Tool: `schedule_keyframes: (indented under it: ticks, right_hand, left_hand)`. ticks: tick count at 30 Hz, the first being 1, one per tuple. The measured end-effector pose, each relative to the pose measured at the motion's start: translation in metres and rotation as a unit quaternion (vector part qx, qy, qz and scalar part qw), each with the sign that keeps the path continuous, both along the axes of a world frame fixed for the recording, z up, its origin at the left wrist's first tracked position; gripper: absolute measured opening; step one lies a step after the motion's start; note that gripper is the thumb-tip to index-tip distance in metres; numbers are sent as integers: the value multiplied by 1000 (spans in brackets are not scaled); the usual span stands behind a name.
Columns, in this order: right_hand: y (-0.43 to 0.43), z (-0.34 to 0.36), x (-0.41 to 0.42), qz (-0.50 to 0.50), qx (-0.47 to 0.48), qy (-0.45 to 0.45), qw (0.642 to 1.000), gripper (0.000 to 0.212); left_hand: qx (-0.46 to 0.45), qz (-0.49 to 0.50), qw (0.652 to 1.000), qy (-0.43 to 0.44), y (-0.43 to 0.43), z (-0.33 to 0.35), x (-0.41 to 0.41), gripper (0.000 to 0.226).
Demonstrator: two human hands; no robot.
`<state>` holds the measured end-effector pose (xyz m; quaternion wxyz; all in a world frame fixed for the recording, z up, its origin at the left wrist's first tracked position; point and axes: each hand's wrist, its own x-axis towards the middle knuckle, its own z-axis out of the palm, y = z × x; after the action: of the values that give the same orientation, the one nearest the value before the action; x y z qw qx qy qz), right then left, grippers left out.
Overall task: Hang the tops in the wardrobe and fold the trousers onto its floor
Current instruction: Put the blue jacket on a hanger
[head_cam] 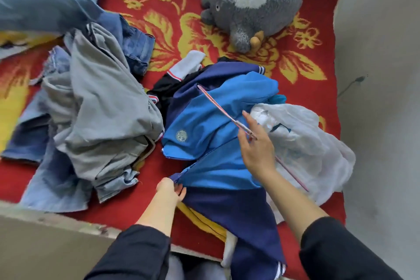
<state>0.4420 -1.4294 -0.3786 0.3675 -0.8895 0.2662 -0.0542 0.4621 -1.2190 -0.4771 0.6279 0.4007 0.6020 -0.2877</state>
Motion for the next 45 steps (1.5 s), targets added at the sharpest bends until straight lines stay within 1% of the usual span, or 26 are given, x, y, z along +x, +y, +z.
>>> schedule_keyframes:
  ticks: [2, 5, 7, 10, 13, 17, 19, 21, 23, 25, 28, 30, 31, 32, 34, 36, 37, 39, 42, 43, 45]
  right_hand:
    - [27, -10, 21, 98, -74, 46, 991, 54]
    - [64, -37, 44, 213, -144, 128, 958, 42]
    - [88, -62, 57, 273, -194, 172, 927, 35]
    - [119, -94, 69, 340, -254, 180, 888, 32]
    - [146, -123, 77, 373, -287, 183, 863, 32]
    - [159, -156, 86, 373, -315, 214, 846, 35]
    - [161, -168, 89, 373, -334, 220, 837, 28]
    - [161, -176, 93, 367, -351, 219, 833, 22]
    - [159, -178, 98, 362, -339, 213, 842, 22]
    - [156, -173, 100, 362, -314, 208, 853, 23]
    - [152, -155, 95, 368, -284, 197, 863, 24]
    - [147, -136, 95, 358, -270, 202, 871, 24]
    - [142, -124, 96, 347, -263, 202, 877, 22]
    - [136, -110, 98, 328, -252, 196, 889, 19]
    - [120, -81, 104, 257, -206, 174, 928, 14]
    - [99, -46, 108, 156, -137, 154, 966, 26]
    - [89, -27, 109, 107, -105, 148, 978, 35]
    - [69, 10, 108, 40, -67, 126, 989, 48]
    - [42, 57, 98, -3, -57, 86, 995, 49]
    - [33, 71, 94, -17, -54, 70, 996, 48]
    - [17, 98, 87, -55, -39, 24, 997, 47]
  left_hand:
    - [30, -17, 999, 12, 29, -7, 1, 31]
    - [85, -77, 993, 24, 60, -18, -4, 39]
    - [109, -130, 985, 34, 72, -26, -5, 40]
    - [61, -176, 982, 20, 76, -35, -8, 32]
    - [42, -203, 978, 18, 82, -54, -11, 24]
    - [49, -224, 973, 19, 91, -77, -16, 17]
    - [42, -228, 973, 15, 94, -85, -19, 11]
    - [31, -229, 973, 13, 97, -89, -21, 11]
    - [27, -220, 975, 12, 100, -89, -20, 13]
    - [21, -187, 982, 17, 102, -85, -17, 15]
    - [-12, -98, 995, 29, 101, -66, -10, 19]
    - [-42, -43, 998, 14, 98, -47, 1, 28]
    - [-53, -36, 998, 1, 97, -37, 8, 33]
    - [-57, -40, 997, -15, 95, -27, 15, 37]
    - [-43, -58, 996, -56, 92, -2, 34, 39]
    - [-14, -61, 992, -114, 89, 28, 58, 34]
    - [6, -46, 989, -144, 87, 45, 70, 33]
    - [57, -10, 980, -192, 82, 81, 95, 34]
    - [133, -21, 958, -252, 73, 136, 122, 31]
    - [138, -27, 951, -275, 68, 154, 128, 31]
    - [111, -52, 936, -331, 57, 189, 138, 30]
